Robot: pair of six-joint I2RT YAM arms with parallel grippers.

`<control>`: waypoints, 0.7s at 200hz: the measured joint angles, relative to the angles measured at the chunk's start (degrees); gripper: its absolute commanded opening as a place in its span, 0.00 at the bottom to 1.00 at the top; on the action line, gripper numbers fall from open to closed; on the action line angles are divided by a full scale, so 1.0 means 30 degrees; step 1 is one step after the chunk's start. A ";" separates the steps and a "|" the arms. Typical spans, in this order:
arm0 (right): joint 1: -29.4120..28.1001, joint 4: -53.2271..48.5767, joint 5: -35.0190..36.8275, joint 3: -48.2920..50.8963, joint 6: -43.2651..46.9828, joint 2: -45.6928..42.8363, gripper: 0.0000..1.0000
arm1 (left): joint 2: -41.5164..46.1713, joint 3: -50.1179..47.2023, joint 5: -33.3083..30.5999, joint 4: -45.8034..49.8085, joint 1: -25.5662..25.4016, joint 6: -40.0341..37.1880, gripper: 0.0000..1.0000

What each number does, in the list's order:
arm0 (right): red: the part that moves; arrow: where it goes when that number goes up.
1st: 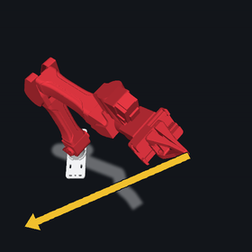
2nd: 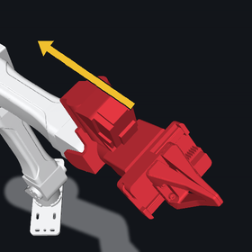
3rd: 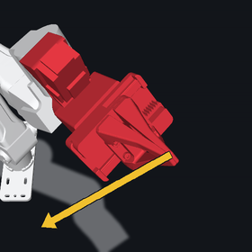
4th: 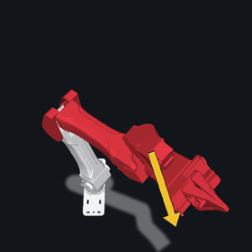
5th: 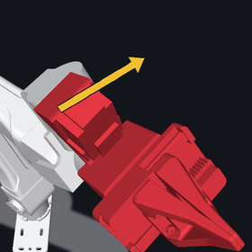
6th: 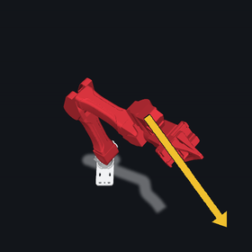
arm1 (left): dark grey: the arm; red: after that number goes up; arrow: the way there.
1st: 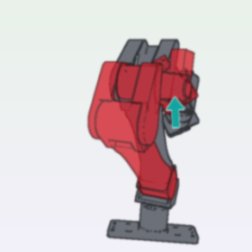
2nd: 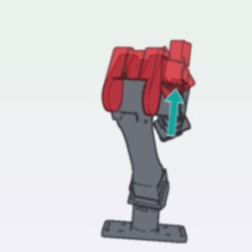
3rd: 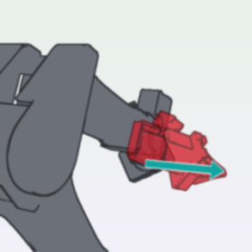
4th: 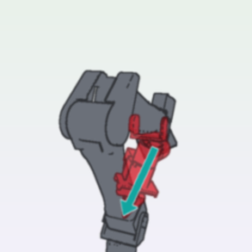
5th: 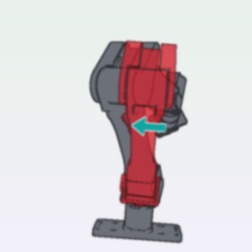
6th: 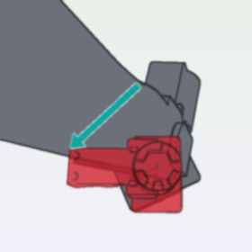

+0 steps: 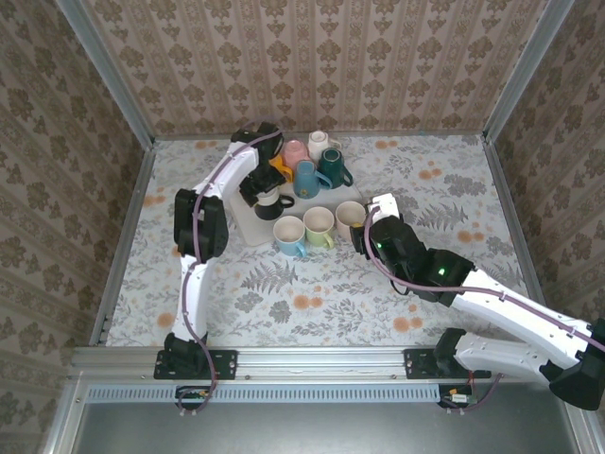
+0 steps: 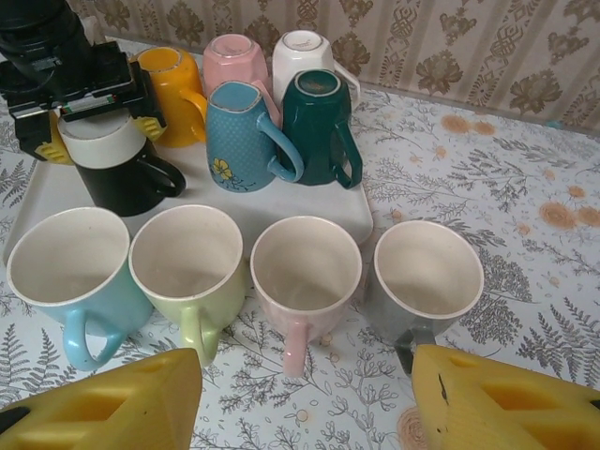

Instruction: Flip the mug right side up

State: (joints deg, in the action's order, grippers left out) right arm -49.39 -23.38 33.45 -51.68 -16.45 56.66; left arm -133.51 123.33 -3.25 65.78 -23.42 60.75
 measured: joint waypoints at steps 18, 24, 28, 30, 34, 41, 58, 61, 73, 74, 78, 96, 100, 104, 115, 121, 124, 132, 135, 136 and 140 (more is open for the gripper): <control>0.0000 -0.0233 -0.0197 -0.0080 0.0000 -0.0117 0.62 | 0.0576 -0.0852 0.0000 -0.0466 0.0146 -0.0197 0.42; 0.0000 -0.0342 -0.0262 -0.0146 0.0000 -0.0175 0.62 | 0.0816 -0.1217 -0.0007 -0.0619 0.0219 -0.0270 0.42; 0.0000 -0.0401 -0.0299 -0.0189 0.0000 -0.0211 0.62 | 0.0969 -0.1421 -0.0022 -0.0685 0.0248 -0.0299 0.42; 0.0000 -0.0430 -0.0306 -0.0226 0.0000 -0.0233 0.62 | 0.1035 -0.1537 -0.0029 -0.0743 0.0277 -0.0342 0.42; 0.0000 -0.0481 -0.0350 -0.0291 0.0000 -0.0270 0.62 | 0.1231 -0.1792 -0.0051 -0.0823 0.0342 -0.0393 0.42; 0.0000 -0.0554 -0.0452 -0.0430 0.0000 -0.0321 0.62 | 0.1523 -0.2157 -0.0066 -0.0976 0.0423 -0.0488 0.41; -0.0007 -0.0568 -0.0925 -0.0780 0.0022 -0.0372 0.62 | 0.2594 -0.3177 -0.0131 -0.1530 0.0619 -0.0838 0.41; -0.0007 -0.0576 -0.0998 -0.0860 0.0015 -0.0364 0.62 | 0.2827 -0.3322 -0.0146 -0.1632 0.0648 -0.0889 0.41; -0.0022 -0.0743 -0.1260 -0.1239 0.0007 -0.0284 0.62 | 0.3934 -0.4014 -0.0219 -0.2142 0.0772 -0.1297 0.40; -0.0022 -0.0750 -0.1268 -0.1260 0.0007 -0.0284 0.62 | 0.4080 -0.4095 -0.0233 -0.2208 0.0780 -0.1348 0.40; -0.0022 -0.0794 -0.1326 -0.1399 0.0007 -0.0255 0.62 | 0.4517 -0.4342 -0.0277 -0.2419 0.0816 -0.1515 0.40; -0.0022 -0.0845 -0.1836 -0.1909 0.0029 -0.0168 0.62 | 0.7016 -0.5872 -0.0437 -0.3942 0.0874 -0.2514 0.41; -0.0022 -0.0845 -0.1953 -0.2011 0.0044 -0.0168 0.62 | 0.7686 -0.6295 -0.0423 -0.4328 0.0882 -0.2761 0.42; -0.0022 -0.0882 -0.2106 -0.2098 0.0080 -0.0168 0.62 | 0.8437 -0.6892 -0.0423 -0.4925 0.0874 -0.3096 0.42; -0.0015 -0.1013 -0.2710 -0.2470 0.0175 -0.0087 0.61 | 1.0768 -0.8830 -0.0233 -0.6827 0.0882 -0.3971 0.43; 0.0015 -0.1115 -0.3053 -0.2688 0.0226 -0.0007 0.61 | 1.2065 -1.0061 0.0007 -0.8029 0.0918 -0.4452 0.44; 0.0022 -0.1188 -0.3257 -0.2812 0.0240 0.0029 0.61 | 1.2648 -1.0703 0.0095 -0.8677 0.0954 -0.4699 0.44; 0.0168 -0.1311 -0.3876 -0.3155 0.0233 0.0197 0.61 | 1.4579 -1.2743 0.0663 -1.0710 0.1013 -0.5362 0.45; 0.0240 -0.1341 -0.4153 -0.3264 0.0204 0.0277 0.61 | 1.5307 -1.3457 0.0925 -1.1438 0.1056 -0.5566 0.45; 0.0262 -0.1348 -0.4233 -0.3293 0.0197 0.0291 0.60 | 1.5460 -1.3646 0.0976 -1.1642 0.1071 -0.5625 0.45; 0.0423 -0.1370 -0.4590 -0.3446 0.0117 0.0393 0.60 | 1.6385 -1.4710 0.1348 -1.2779 0.1129 -0.5952 0.45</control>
State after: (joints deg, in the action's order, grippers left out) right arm -48.12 -27.49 19.68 -62.02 -16.10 57.84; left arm -84.36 79.20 0.80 27.44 -20.03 42.89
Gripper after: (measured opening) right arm 0.610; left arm 0.743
